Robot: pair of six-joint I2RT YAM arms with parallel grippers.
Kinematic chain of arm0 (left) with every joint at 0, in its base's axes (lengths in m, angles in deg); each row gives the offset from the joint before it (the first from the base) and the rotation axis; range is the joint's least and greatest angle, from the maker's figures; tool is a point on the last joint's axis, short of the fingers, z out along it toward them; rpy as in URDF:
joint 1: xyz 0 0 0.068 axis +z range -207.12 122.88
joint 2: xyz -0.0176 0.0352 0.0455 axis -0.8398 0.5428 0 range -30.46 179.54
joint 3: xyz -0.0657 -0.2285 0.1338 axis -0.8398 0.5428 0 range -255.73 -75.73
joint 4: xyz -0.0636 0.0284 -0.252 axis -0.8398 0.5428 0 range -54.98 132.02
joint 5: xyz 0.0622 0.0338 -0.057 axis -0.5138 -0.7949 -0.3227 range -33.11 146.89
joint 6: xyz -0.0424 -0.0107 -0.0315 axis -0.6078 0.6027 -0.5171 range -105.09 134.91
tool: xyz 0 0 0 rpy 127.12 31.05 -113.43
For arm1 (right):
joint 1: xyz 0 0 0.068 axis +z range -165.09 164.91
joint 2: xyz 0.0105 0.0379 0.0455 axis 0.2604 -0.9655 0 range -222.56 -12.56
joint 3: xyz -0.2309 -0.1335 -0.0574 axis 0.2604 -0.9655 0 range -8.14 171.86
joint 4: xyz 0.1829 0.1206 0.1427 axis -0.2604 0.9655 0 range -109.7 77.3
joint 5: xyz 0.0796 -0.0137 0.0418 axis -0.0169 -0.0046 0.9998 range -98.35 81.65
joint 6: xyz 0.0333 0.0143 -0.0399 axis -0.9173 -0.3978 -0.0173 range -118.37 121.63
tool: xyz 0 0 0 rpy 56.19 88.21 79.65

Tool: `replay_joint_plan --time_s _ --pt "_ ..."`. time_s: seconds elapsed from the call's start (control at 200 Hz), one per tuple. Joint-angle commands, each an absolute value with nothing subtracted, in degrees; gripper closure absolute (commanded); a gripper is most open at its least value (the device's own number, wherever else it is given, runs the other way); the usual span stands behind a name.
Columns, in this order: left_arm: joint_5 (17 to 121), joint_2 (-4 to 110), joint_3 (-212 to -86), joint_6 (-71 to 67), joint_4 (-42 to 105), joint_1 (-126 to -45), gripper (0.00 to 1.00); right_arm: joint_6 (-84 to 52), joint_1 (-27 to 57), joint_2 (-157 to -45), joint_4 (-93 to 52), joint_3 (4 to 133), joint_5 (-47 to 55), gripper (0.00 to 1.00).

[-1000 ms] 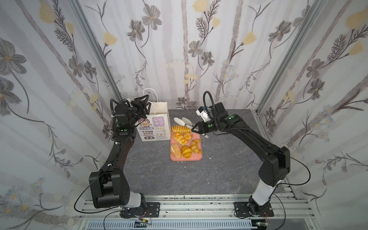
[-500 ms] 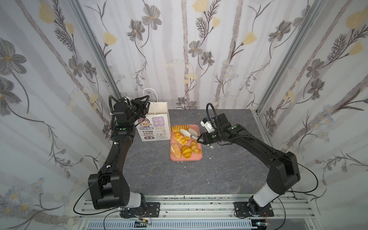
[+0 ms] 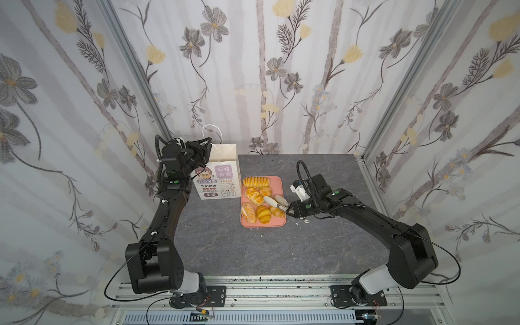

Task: Pack bread into a paper bag
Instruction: Pick up the fake bread from the plate.

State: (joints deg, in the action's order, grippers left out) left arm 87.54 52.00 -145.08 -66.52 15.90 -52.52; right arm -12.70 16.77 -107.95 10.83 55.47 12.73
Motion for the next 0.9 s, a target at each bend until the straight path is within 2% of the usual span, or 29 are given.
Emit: replay_joint_plan --time_s 0.0,0.41,0.67,0.894 --pt "87.30 51.78 -144.83 -65.71 15.16 -52.53 0.77 -12.94 16.83 -106.85 7.54 55.06 11.80 0.48" --pt "86.81 52.15 -145.07 -65.51 15.09 -52.46 0.76 -12.40 16.90 -105.20 8.87 52.59 9.03 0.48" --pt "86.77 52.36 -145.52 -65.77 14.67 -52.47 0.71 -13.31 17.36 -105.28 7.86 50.96 8.28 0.47" --pt "86.61 52.07 -145.27 -65.79 14.55 -52.49 0.69 -12.62 21.09 -106.63 9.90 52.38 1.66 0.46"
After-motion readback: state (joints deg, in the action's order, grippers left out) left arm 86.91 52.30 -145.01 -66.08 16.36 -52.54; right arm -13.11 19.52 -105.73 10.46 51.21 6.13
